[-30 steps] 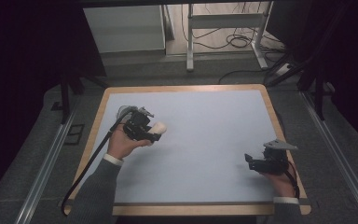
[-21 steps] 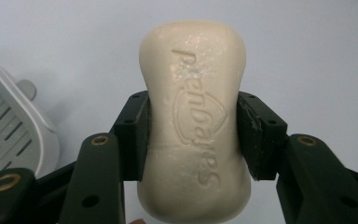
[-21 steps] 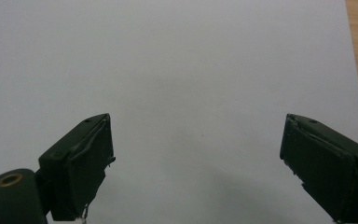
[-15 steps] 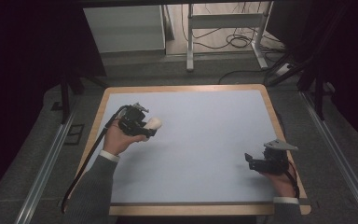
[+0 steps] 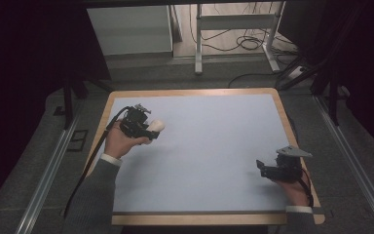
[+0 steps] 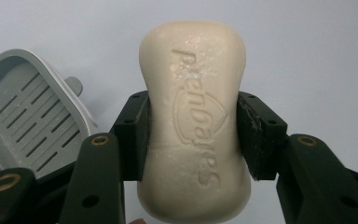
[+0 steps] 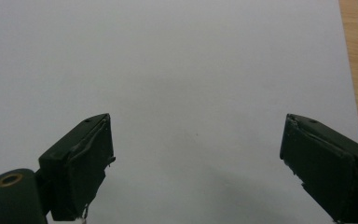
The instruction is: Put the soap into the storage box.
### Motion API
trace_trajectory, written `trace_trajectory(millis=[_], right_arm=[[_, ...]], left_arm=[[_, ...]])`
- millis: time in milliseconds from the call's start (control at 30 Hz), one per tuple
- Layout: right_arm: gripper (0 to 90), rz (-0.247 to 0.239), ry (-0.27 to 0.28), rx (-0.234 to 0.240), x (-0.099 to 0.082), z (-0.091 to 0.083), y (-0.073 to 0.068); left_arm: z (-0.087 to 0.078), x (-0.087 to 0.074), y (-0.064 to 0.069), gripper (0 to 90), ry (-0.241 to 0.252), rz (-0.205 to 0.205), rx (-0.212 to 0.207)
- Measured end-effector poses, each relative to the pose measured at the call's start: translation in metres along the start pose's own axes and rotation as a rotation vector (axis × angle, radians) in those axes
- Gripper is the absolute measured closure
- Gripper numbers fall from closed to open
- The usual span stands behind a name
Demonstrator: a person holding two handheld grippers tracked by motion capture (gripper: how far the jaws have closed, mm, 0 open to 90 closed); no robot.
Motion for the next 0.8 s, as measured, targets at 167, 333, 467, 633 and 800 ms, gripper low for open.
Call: trace_trajectory(millis=[167, 333, 467, 633, 800], right_arm=[[9.3, 0.0, -0.004, -0.005, 0.0, 0.0, 0.0], [9.3, 0.002, -0.005, -0.005, -0.001, 0.0, 0.001], [9.3, 0.002, -0.006, -0.005, -0.001, 0.001, 0.001], [9.3, 0.002, -0.008, -0.004, -0.001, 0.001, 0.0], [9.3, 0.002, -0.007, -0.003, -0.001, 0.0, 0.001]], left_arm=[[0.001, 0.001, -0.005, 49.5, 0.002, -0.009, 0.01], [0.002, 0.002, -0.009, 49.5, 0.003, -0.017, 0.017], [0.002, 0.002, -0.013, 49.5, 0.0, -0.025, 0.02], [0.002, 0.002, -0.017, 49.5, -0.005, -0.03, 0.025], [0.002, 0.002, -0.023, 49.5, -0.008, -0.044, 0.032]])
Point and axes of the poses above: each handheld gripper's, and its own axes: z roughly forward along the jaws, x roughly out of its top, y roughly to its right, the point moved 5 cm from there along z, roughly forward along the jaws
